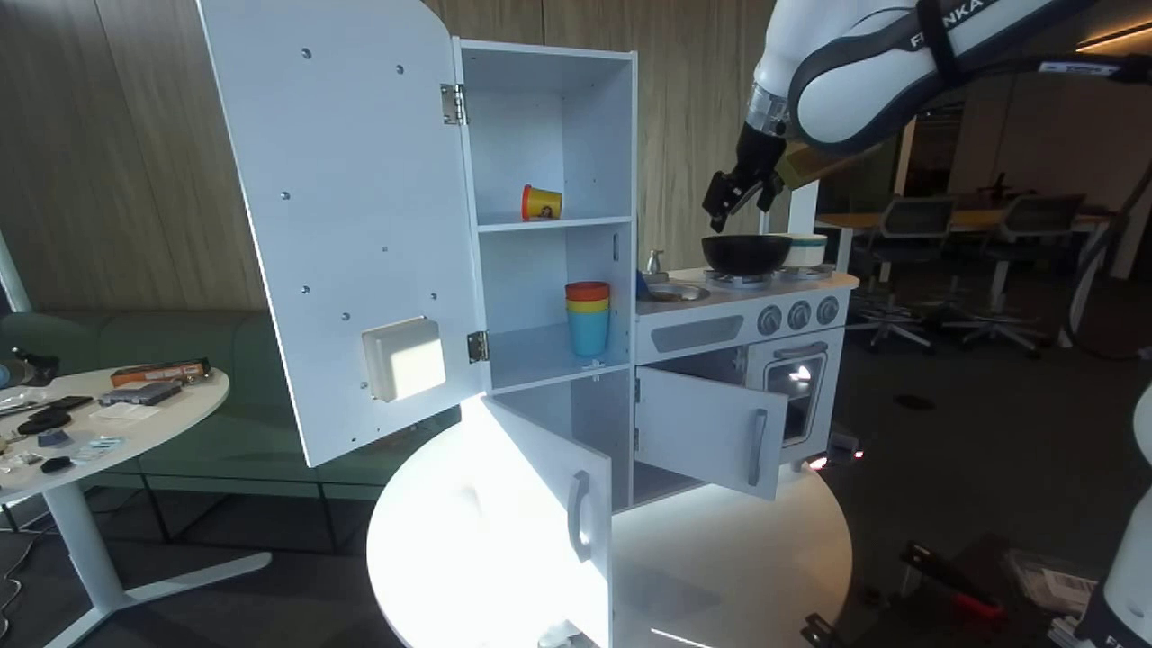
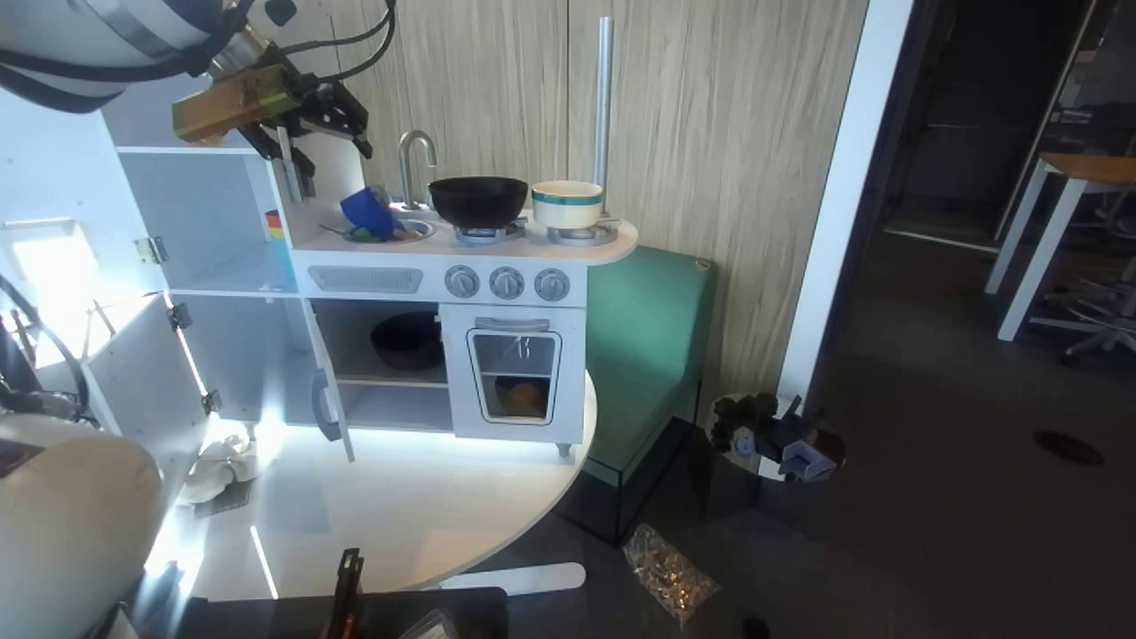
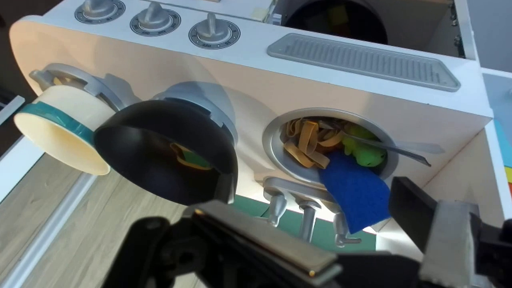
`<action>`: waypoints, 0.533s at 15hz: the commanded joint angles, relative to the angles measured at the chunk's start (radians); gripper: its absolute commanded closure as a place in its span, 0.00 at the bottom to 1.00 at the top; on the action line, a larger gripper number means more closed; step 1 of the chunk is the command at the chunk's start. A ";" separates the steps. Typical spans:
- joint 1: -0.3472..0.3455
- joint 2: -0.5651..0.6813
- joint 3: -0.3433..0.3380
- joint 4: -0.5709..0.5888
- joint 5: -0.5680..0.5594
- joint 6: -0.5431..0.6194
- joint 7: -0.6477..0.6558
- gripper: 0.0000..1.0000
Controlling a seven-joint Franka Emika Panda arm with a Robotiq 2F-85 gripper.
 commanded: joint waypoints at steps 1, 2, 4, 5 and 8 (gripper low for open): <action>-0.038 0.156 0.011 0.145 -0.002 0.014 -0.039 0.00; -0.027 0.079 0.011 0.062 0.009 0.006 -0.019 0.00; -0.030 0.137 0.006 0.109 0.005 0.005 -0.024 0.00; -0.030 0.151 0.004 0.121 0.004 0.005 -0.024 0.00; -0.038 0.161 0.000 0.119 0.002 0.042 0.002 0.00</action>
